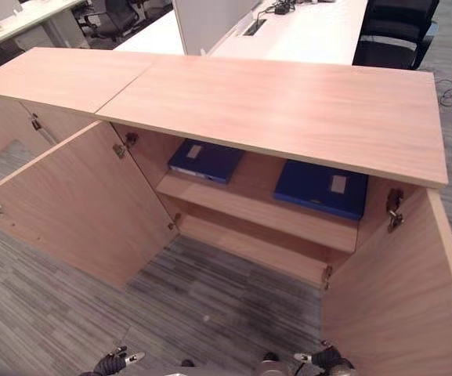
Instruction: Put the empty folder in the office cabinet
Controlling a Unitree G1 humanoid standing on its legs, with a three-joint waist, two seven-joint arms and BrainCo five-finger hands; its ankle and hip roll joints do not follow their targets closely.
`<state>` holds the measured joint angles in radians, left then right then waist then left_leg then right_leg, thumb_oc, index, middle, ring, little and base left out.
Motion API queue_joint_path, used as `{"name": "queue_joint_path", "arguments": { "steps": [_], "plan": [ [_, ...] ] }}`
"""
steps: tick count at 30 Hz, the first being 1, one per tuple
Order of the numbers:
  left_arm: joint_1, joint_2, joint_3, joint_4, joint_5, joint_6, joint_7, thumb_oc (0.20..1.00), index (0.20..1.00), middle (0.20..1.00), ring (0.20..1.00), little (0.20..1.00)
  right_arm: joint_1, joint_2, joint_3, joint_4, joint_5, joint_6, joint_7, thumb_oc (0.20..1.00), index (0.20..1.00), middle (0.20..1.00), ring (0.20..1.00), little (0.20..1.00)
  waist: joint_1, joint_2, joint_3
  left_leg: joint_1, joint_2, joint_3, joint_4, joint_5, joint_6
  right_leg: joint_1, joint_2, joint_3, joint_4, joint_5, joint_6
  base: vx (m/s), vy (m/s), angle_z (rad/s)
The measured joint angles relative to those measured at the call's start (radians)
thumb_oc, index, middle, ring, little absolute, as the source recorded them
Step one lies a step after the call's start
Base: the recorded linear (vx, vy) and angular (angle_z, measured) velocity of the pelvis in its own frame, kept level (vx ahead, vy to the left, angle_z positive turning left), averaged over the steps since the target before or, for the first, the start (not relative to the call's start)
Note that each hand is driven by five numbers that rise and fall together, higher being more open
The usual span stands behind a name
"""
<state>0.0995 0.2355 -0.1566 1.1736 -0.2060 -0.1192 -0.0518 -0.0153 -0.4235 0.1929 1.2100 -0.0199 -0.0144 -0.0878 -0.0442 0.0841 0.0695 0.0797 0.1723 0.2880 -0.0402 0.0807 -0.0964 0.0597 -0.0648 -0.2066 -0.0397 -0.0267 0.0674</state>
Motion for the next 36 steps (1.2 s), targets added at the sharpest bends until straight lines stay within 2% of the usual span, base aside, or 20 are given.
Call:
{"name": "queue_joint_path", "arguments": {
  "steps": [2,3,6,10,11,12,13,14,15,16,17,18,21,22,25,26,28,32,33,36],
  "plan": [
    [-0.026,0.014,0.001,0.021,0.021,0.010,-0.008,1.000,1.000,1.000,1.000,1.000,0.010,-0.013,-0.003,-0.001,0.001,-0.002,-0.003,1.000,1.000,1.000,1.000,1.000,-0.005,-0.031,-0.042,0.013,-0.001,-0.007,-0.016,0.000,0.000,0.025,0.006,-0.008,-0.029,0.019,-0.003,0.03,-0.016,0.11],
    [-0.048,0.024,0.001,0.005,0.021,0.010,-0.010,1.000,1.000,1.000,1.000,1.000,0.010,0.002,-0.001,-0.003,0.001,-0.002,-0.001,1.000,1.000,1.000,1.000,1.000,-0.006,-0.034,-0.054,0.014,-0.003,-0.021,-0.030,0.000,0.000,0.031,0.006,-0.019,-0.029,0.019,-0.003,0.00,-0.037,0.35],
    [-0.101,0.061,0.008,-0.018,0.018,0.008,-0.016,1.000,1.000,1.000,1.000,1.000,0.039,0.076,0.003,-0.040,0.040,-0.008,0.003,1.000,1.000,1.000,1.000,1.000,-0.004,-0.059,-0.049,0.001,-0.013,-0.078,-0.048,-0.007,-0.010,0.049,0.004,-0.078,-0.028,0.016,0.001,-0.01,-0.062,0.59],
    [-0.056,0.082,0.039,0.016,0.016,0.017,-0.014,1.000,1.000,1.000,1.000,1.000,0.033,0.087,0.129,-0.041,0.033,-0.016,0.018,1.000,1.000,1.000,1.000,1.000,0.073,-0.030,-0.002,-0.060,-0.019,-0.162,0.005,-0.022,-0.021,0.063,0.003,-0.136,-0.019,0.005,0.013,-0.05,-0.102,0.72],
    [-0.063,0.080,0.039,0.025,0.016,0.025,-0.014,1.000,1.000,1.000,1.000,1.000,0.032,0.085,0.153,-0.040,0.027,-0.017,0.022,1.000,1.000,1.000,1.000,1.000,0.094,-0.022,0.020,-0.104,-0.019,-0.215,0.038,-0.014,-0.029,0.060,0.018,-0.142,-0.020,-0.003,0.000,-0.06,-0.111,1.17],
    [-0.072,0.081,0.041,0.026,0.016,0.031,-0.015,1.000,1.000,1.000,1.000,1.000,0.026,0.083,0.153,-0.041,0.027,-0.018,0.028,1.000,1.000,1.000,1.000,1.000,0.096,-0.034,0.043,-0.123,-0.021,-0.237,0.044,0.005,-0.049,0.051,0.009,-0.149,-0.032,-0.010,-0.021,-0.05,-0.086,1.05],
    [-0.038,0.065,0.038,0.051,0.016,0.038,-0.010,1.000,1.000,1.000,1.000,1.000,-0.006,0.077,0.138,-0.041,0.027,-0.018,0.021,1.000,1.000,1.000,1.000,1.000,0.107,-0.024,0.049,-0.142,-0.025,-0.222,0.091,0.007,-0.042,0.058,0.021,-0.161,-0.013,-0.005,-0.018,-0.13,-0.107,0.74],
    [-0.058,0.057,0.046,0.053,0.016,0.030,-0.006,1.000,1.000,1.000,1.000,1.000,-0.024,0.087,0.114,-0.036,0.027,-0.019,0.019,1.000,1.000,1.000,1.000,1.000,0.119,-0.049,0.073,-0.180,-0.033,-0.243,0.145,0.030,-0.077,0.053,-0.001,-0.178,-0.018,-0.015,-0.033,-0.07,-0.068,0.52],
    [-0.064,0.042,0.046,0.064,0.017,0.030,-0.007,1.000,1.000,1.000,1.000,1.000,-0.056,0.089,0.103,-0.031,0.029,-0.019,0.018,1.000,1.000,1.000,1.000,1.000,0.145,-0.072,0.101,-0.212,-0.048,-0.260,0.154,0.108,-0.126,0.041,-0.013,-0.191,-0.016,-0.010,-0.040,-0.01,-0.069,0.41],
    [-0.067,0.040,0.049,0.066,0.018,0.032,-0.006,1.000,1.000,1.000,1.000,1.000,-0.091,0.090,0.073,-0.034,0.029,-0.021,0.015,1.000,1.000,1.000,1.000,1.000,0.146,-0.095,0.114,-0.227,-0.045,-0.252,0.144,0.135,-0.138,0.027,-0.020,-0.205,-0.030,0.005,-0.062,0.10,-0.039,0.23],
    [-0.061,0.038,0.050,0.084,0.018,0.038,-0.007,1.000,1.000,1.000,1.000,1.000,-0.093,0.089,0.069,-0.034,0.029,-0.024,0.011,1.000,1.000,1.000,1.000,1.000,0.141,-0.098,0.114,-0.213,-0.041,-0.228,0.152,0.101,-0.106,0.044,-0.018,-0.207,-0.049,0.013,-0.069,0.07,0.005,0.04],
    [-0.035,0.039,0.058,0.088,0.019,0.048,-0.008,1.000,1.000,1.000,1.000,1.000,-0.062,0.081,0.069,-0.028,0.029,-0.027,0.009,1.000,1.000,1.000,1.000,1.000,0.128,-0.093,0.108,-0.113,-0.023,-0.180,0.093,0.068,-0.056,0.075,-0.013,-0.206,-0.055,0.008,-0.059,0.04,0.014,0.04],
    [-0.027,0.036,0.057,0.057,0.020,0.045,-0.007,1.000,1.000,1.000,1.000,1.000,-0.011,0.064,0.065,-0.021,0.028,-0.022,0.009,1.000,1.000,1.000,1.000,1.000,0.094,-0.045,0.078,-0.037,-0.010,-0.160,-0.019,0.053,-0.045,0.077,0.007,-0.216,-0.048,0.019,-0.039,-0.01,-0.011,0.10],
    [-0.043,0.046,0.058,0.035,0.020,0.038,-0.006,1.000,1.000,1.000,1.000,1.000,0.016,0.073,0.072,-0.020,0.028,-0.019,0.011,1.000,1.000,1.000,1.000,1.000,0.084,-0.042,0.075,-0.044,-0.012,-0.159,-0.021,0.046,-0.035,0.068,0.008,-0.216,-0.048,0.022,-0.025,-0.07,-0.033,0.06],
    [-0.121,0.071,0.057,0.006,0.015,0.027,-0.006,1.000,1.000,1.000,1.000,1.000,0.022,0.085,0.068,-0.021,0.029,-0.018,0.010,1.000,1.000,1.000,1.000,1.000,0.087,-0.083,0.087,-0.168,-0.024,-0.191,0.107,0.042,-0.042,0.029,-0.006,-0.221,-0.050,0.025,-0.019,-0.03,0.017,0.27],
    [-0.157,0.073,0.043,-0.003,0.015,0.024,-0.007,1.000,1.000,1.000,1.000,1.000,0.021,0.081,0.065,-0.018,0.029,-0.018,0.009,1.000,1.000,1.000,1.000,1.000,0.086,-0.100,0.095,-0.216,-0.031,-0.206,0.169,0.048,-0.052,0.027,-0.018,-0.248,-0.054,0.027,-0.024,0.08,0.052,0.57],
    [-0.177,0.062,0.035,0.004,0.015,0.021,-0.008,1.000,1.000,1.000,1.000,1.000,-0.010,0.073,0.040,-0.004,0.035,-0.019,0.001,1.000,1.000,1.000,1.000,1.000,0.098,-0.101,0.108,-0.224,-0.023,-0.178,0.179,0.038,-0.066,0.054,-0.025,-0.273,-0.055,0.014,-0.045,0.22,0.119,0.43],
    [-0.170,0.035,0.012,0.037,0.015,0.025,-0.008,1.000,1.000,1.000,1.000,1.000,-0.060,0.064,0.038,0.011,0.040,-0.018,-0.008,1.000,1.000,1.000,1.000,1.000,0.118,-0.068,0.110,-0.281,0.026,-0.150,-0.030,0.062,-0.090,0.044,-0.022,-0.273,-0.055,0.006,-0.043,0.24,0.102,0.15],
    [-0.171,0.037,0.008,0.046,0.014,0.030,-0.008,1.000,1.000,1.000,1.000,1.000,-0.073,0.067,0.039,0.012,0.040,-0.018,-0.011,1.000,1.000,1.000,1.000,1.000,0.136,-0.063,0.116,-0.303,0.044,-0.152,-0.061,0.065,-0.091,0.047,-0.018,-0.266,-0.055,0.006,-0.043,0.29,0.112,-0.03],
    [-0.151,0.040,0.009,0.047,0.014,0.033,-0.008,1.000,1.000,1.000,1.000,1.000,-0.098,0.063,0.041,0.018,0.040,-0.022,-0.012,1.000,1.000,1.000,1.000,1.000,0.185,-0.066,0.117,-0.320,0.066,-0.148,-0.053,0.070,-0.092,0.068,-0.027,-0.228,-0.055,-0.006,-0.024,0.30,0.114,-0.31]
  ]
}}
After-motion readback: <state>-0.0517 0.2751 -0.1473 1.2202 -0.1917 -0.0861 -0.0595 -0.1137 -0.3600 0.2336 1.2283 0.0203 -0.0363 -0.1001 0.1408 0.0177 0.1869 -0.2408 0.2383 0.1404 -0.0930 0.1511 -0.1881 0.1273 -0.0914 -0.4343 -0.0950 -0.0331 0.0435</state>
